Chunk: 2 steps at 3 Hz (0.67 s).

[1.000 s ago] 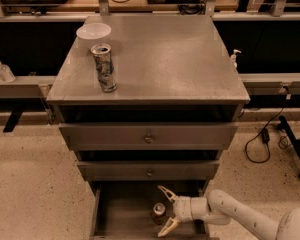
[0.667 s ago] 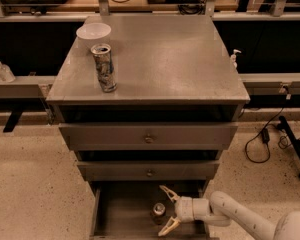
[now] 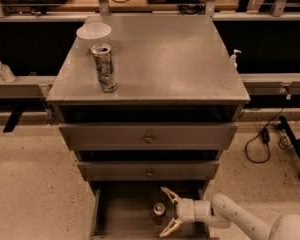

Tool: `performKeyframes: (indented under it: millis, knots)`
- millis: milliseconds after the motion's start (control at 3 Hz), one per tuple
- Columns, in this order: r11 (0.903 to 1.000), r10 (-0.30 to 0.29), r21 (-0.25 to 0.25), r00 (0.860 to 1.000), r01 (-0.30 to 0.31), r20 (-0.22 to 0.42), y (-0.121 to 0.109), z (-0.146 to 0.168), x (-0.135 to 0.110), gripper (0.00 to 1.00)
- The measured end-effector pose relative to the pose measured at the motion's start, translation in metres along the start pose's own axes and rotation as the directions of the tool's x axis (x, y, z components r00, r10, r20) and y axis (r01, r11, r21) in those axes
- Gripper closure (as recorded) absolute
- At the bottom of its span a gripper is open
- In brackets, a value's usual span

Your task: Pick orange can from bottom drawer and place on counter

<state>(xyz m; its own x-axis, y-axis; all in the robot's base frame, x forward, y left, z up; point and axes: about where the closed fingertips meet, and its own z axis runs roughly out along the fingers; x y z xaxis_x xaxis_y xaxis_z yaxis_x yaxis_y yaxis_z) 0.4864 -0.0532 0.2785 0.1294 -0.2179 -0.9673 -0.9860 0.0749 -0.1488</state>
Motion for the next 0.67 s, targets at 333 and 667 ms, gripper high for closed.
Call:
performKeyframes:
  millis: [333,667]
  knots:
    - [0.9997,0.016,-0.021,0.999,-0.016,0.035,0.002,0.009,0.008,0.00]
    - [0.9977,0.066,-0.024,0.994,-0.064,0.085,0.007,0.005,0.034,0.00]
